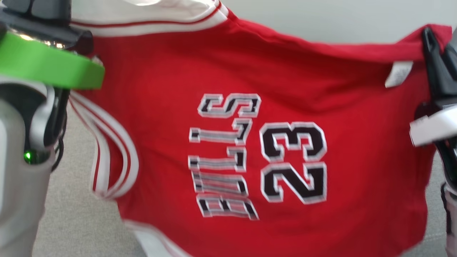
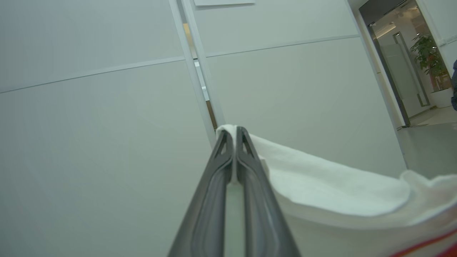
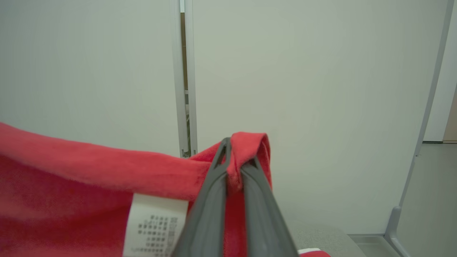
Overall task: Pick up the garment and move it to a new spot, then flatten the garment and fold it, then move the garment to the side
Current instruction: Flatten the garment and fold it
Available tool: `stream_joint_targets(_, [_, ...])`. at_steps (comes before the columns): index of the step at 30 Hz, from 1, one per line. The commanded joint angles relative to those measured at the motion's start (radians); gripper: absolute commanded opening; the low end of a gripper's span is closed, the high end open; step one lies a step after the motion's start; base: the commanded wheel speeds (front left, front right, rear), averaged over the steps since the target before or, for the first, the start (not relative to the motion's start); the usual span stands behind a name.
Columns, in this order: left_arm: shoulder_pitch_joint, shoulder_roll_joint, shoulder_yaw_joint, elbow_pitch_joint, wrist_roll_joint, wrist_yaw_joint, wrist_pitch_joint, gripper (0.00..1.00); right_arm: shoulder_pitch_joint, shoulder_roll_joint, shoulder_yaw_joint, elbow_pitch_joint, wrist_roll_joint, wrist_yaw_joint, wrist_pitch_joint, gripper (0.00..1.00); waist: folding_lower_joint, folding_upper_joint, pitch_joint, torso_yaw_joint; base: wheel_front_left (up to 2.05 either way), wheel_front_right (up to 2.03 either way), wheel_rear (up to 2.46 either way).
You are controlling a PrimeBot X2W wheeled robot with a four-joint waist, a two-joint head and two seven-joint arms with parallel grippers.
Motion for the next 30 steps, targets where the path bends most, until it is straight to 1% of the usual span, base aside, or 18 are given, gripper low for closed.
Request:
stream_joint_targets(1, [-0.045,0.002,0.003,0.043,-0.002,-0.005,0.004,0.0,-0.063,0.002,0.017,0.046,-0.002,0.0,-0.022,0.0,0.0,0.0,0.077,-0.001,0.0,0.0,0.0])
stream_joint_targets(4, [-0.128,0.008,-0.002,0.159,0.03,-0.015,-0.013,0.0,-0.189,0.009,0.065,0.192,-0.02,0.0,-0.072,0.0,0.0,0.0,0.144,-0.005,0.0,0.0,0.0])
stream_joint_targets(5, [-0.173,0.01,-0.004,0.208,0.048,-0.02,-0.025,0.0,-0.253,0.012,0.084,0.255,-0.034,0.0,-0.097,0.0,0.0,0.0,0.171,-0.007,0.0,0.0,0.0])
stream_joint_targets(8, [-0.295,0.02,-0.004,0.356,0.095,-0.02,-0.071,0.0,-0.434,0.045,0.124,0.444,-0.072,0.0,-0.18,0.0,0.0,0.0,0.23,-0.02,0.0,0.0,0.0])
stream_joint_targets(13, [-0.537,0.019,-0.012,0.599,0.193,0.017,-0.159,0.0,-0.762,0.107,0.123,0.777,-0.2,-0.001,-0.323,0.0,0.0,0.0,0.348,-0.025,0.0,0.0,0.0])
stream_joint_targets(15, [-0.614,0.006,-0.023,0.671,0.224,0.029,-0.208,0.0,-0.867,0.127,0.113,0.878,-0.259,-0.001,-0.375,0.0,0.0,0.0,0.399,-0.017,0.0,0.0,0.0])
stream_joint_targets(19, [-0.728,-0.035,-0.048,0.777,0.249,0.034,-0.304,0.0,-1.028,0.147,0.062,1.033,-0.362,-0.001,-0.457,0.0,0.0,0.0,0.51,0.024,0.0,0.0,0.0])
stream_joint_targets(21, [-0.743,-0.065,-0.049,0.823,0.234,0.035,-0.351,0.0,-1.068,0.155,0.043,1.096,-0.405,-0.001,-0.489,0.0,0.0,0.0,0.562,0.048,0.0,0.0,0.0])
stream_joint_targets(24, [-0.721,-0.103,-0.059,0.887,0.214,0.017,-0.413,0.0,-1.087,0.156,0.002,1.189,-0.454,-0.001,-0.54,0.0,0.0,0.0,0.626,0.077,0.0,0.0,0.0])
stream_joint_targets(28, [-0.667,-0.138,-0.055,0.933,0.182,0.003,-0.458,0.0,-1.052,0.161,-0.039,1.298,-0.477,-0.001,-0.589,0.0,0.0,0.0,0.672,0.097,0.0,0.0,0.0])
stream_joint_targets(30, [-0.639,-0.147,-0.05,0.935,0.164,-0.006,-0.469,0.0,-1.038,0.161,-0.054,1.329,-0.474,-0.001,-0.606,0.0,0.0,0.0,0.679,0.1,0.0,0.0,0.0])
